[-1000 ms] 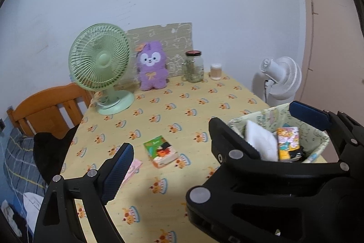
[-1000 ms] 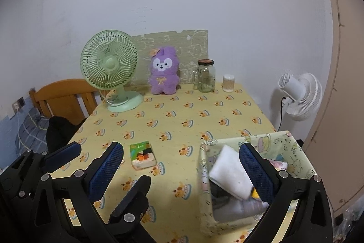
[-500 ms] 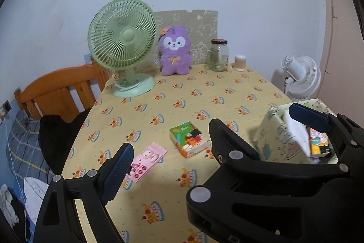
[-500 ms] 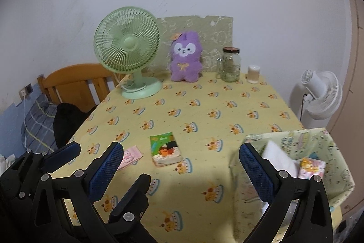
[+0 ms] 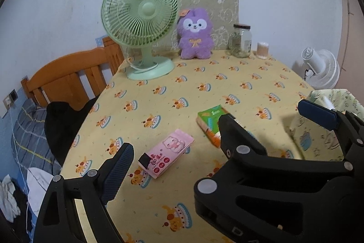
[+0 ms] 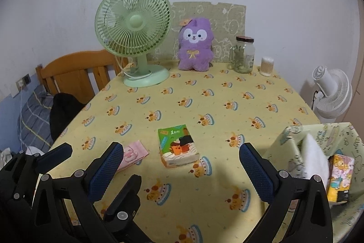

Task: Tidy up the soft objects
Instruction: 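Move both open tools back toward the green box and pink packet, then grasp the green tissue pack with the right tool while the left tool grasps the pink wipe packet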

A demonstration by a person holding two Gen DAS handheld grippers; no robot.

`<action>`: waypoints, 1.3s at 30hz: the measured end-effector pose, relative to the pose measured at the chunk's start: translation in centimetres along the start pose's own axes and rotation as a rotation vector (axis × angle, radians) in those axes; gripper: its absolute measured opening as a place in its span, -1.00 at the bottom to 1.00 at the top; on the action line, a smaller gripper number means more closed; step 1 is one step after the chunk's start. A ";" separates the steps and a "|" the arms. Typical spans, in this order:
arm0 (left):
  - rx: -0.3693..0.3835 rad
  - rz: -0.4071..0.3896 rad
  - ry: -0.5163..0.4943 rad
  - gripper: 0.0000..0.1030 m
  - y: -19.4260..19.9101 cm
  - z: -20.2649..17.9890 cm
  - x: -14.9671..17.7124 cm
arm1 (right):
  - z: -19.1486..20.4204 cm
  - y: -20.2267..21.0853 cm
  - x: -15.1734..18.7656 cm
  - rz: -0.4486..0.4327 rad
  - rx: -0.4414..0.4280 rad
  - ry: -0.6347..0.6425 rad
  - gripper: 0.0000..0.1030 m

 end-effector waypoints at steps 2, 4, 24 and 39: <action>-0.006 0.014 -0.002 0.79 -0.8 0.2 0.3 | 0.0 -1.0 0.4 0.016 0.000 -0.005 0.99; -0.006 0.026 -0.002 0.79 -1.6 0.3 0.6 | 0.0 -1.8 0.8 0.030 -0.002 -0.009 0.99; 0.002 0.120 -0.108 0.79 -8.2 0.4 1.0 | -1.0 -8.2 1.5 0.094 0.025 -0.050 0.99; 0.024 0.215 -0.087 0.79 -11.1 0.9 2.0 | -1.6 -11.6 3.8 0.261 -0.013 -0.102 0.20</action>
Point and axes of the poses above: each gripper's, at about its wrist camera, not at the fingertips, and y roughly against the way its jaws point, z to its left, x to its underside, the point moved 10 cm from there along -y, roughly the way its jaws point, and after that the axes turned 9 degrees about -x, right-handed, at the moved point
